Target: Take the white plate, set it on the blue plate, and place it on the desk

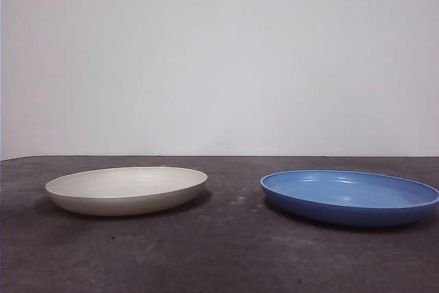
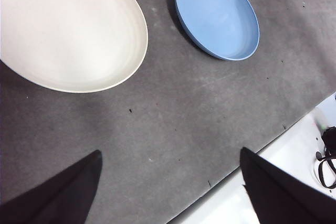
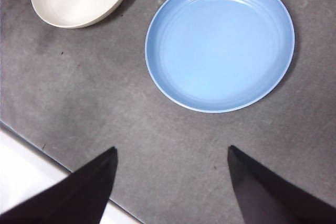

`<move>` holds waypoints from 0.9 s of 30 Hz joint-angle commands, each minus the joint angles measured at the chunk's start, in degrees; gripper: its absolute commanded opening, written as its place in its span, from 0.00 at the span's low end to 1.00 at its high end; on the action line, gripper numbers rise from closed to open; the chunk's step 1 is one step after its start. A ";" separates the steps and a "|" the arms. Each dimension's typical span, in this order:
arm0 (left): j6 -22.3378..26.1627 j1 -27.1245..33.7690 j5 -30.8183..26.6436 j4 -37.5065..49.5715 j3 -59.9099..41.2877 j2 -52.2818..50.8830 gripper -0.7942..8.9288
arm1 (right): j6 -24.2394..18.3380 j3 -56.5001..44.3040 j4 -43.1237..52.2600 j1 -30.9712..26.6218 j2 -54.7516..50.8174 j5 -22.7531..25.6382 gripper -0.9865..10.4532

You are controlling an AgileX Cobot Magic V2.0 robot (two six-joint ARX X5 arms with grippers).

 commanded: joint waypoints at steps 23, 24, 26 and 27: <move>-7.67 -0.44 -19.87 13.42 8.37 25.16 0.53 | 1.14 1.07 1.05 0.20 0.39 -0.09 0.39; -7.67 -0.44 -20.83 13.84 9.29 27.15 0.53 | 1.16 1.07 1.11 0.31 0.39 -0.09 0.39; -7.41 -0.46 -21.38 14.60 11.32 31.32 0.53 | 1.16 1.07 1.42 0.48 0.39 -0.09 0.39; -7.39 -0.50 -21.40 14.93 12.11 32.94 0.53 | 1.14 1.07 1.46 0.50 0.39 -0.09 0.39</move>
